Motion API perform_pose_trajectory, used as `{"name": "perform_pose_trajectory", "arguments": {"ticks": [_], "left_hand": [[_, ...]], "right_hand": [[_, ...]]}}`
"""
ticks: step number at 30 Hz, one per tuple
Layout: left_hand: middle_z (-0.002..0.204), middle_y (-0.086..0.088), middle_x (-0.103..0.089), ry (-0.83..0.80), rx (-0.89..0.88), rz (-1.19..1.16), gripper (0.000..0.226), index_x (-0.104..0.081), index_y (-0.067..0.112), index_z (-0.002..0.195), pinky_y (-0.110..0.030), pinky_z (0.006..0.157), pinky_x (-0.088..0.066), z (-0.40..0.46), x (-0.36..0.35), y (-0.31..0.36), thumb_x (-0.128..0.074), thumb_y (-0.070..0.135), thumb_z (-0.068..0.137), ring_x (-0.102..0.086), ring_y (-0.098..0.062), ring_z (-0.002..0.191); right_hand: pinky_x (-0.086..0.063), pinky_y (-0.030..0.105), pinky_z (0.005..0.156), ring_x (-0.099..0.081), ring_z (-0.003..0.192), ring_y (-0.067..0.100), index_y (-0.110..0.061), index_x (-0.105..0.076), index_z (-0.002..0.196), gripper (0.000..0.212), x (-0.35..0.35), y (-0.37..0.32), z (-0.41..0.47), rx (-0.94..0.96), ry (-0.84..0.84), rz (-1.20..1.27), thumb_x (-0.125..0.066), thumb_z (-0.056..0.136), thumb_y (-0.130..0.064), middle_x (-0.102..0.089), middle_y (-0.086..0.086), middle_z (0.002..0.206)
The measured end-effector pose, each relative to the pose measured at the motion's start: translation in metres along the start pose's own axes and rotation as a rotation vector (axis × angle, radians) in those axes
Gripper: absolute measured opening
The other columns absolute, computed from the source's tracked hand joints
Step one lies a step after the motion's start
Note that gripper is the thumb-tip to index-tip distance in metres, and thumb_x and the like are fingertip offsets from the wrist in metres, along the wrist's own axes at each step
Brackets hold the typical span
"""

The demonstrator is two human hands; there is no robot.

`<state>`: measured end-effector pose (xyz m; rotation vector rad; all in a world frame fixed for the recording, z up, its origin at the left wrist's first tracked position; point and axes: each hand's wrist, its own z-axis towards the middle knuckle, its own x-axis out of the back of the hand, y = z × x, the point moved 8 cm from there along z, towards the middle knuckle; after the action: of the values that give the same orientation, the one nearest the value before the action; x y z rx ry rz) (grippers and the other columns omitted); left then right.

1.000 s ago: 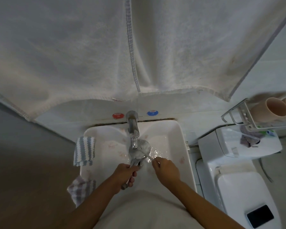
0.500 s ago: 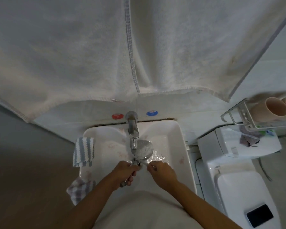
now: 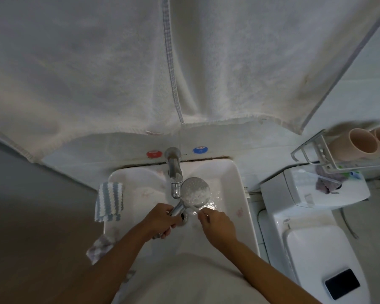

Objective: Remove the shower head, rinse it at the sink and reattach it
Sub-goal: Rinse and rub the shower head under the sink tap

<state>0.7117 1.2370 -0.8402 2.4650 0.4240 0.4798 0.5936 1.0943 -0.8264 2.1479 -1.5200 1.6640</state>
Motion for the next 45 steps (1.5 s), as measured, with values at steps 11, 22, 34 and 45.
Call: {"name": "perform_pose_trajectory", "arguments": {"ticks": [11, 22, 34, 45], "left_hand": [[0.058, -0.01, -0.062, 0.063, 0.018, 0.017, 0.023, -0.063, 0.003, 0.08, -0.03, 0.047, -0.037, 0.004, 0.016, -0.011, -0.067, 0.026, 0.081, -0.05, -0.023, 0.044], [0.061, -0.016, -0.061, 0.099, 0.025, -0.024, 0.035, -0.062, -0.002, 0.078, -0.038, 0.052, -0.038, 0.006, 0.018, -0.025, -0.067, 0.032, 0.072, -0.051, -0.027, 0.049], [0.054, -0.015, -0.057, 0.098, 0.017, -0.017, 0.022, -0.06, 0.008, 0.068, -0.032, 0.049, -0.036, 0.0, 0.015, -0.025, -0.066, 0.026, 0.08, -0.048, -0.023, 0.042], [0.046, -0.011, -0.054, 0.135, 0.043, -0.001, 0.024, -0.058, 0.009, 0.067, -0.019, 0.04, -0.03, -0.005, 0.017, -0.028, -0.065, 0.024, 0.084, -0.045, -0.019, 0.034]], "right_hand": [[-0.037, 0.034, 0.062, -0.052, 0.071, 0.025, -0.015, -0.059, 0.091, 0.03, -0.003, 0.012, 0.0, -0.033, -0.04, 0.036, -0.038, 0.105, -0.031, -0.056, 0.001, 0.075], [-0.04, 0.033, 0.064, -0.052, 0.07, 0.024, -0.015, -0.055, 0.082, 0.03, -0.008, 0.011, 0.0, -0.057, -0.068, 0.038, -0.041, 0.104, -0.03, -0.055, 0.003, 0.075], [-0.037, 0.031, 0.065, -0.049, 0.074, 0.025, -0.018, -0.048, 0.077, 0.03, -0.019, 0.004, -0.006, -0.033, -0.159, 0.012, -0.042, 0.103, -0.033, -0.054, 0.002, 0.078], [-0.039, 0.032, 0.065, -0.052, 0.074, 0.026, -0.02, -0.048, 0.073, 0.033, -0.014, 0.009, -0.003, -0.031, -0.113, -0.032, -0.041, 0.102, -0.034, -0.055, 0.002, 0.077]]}}
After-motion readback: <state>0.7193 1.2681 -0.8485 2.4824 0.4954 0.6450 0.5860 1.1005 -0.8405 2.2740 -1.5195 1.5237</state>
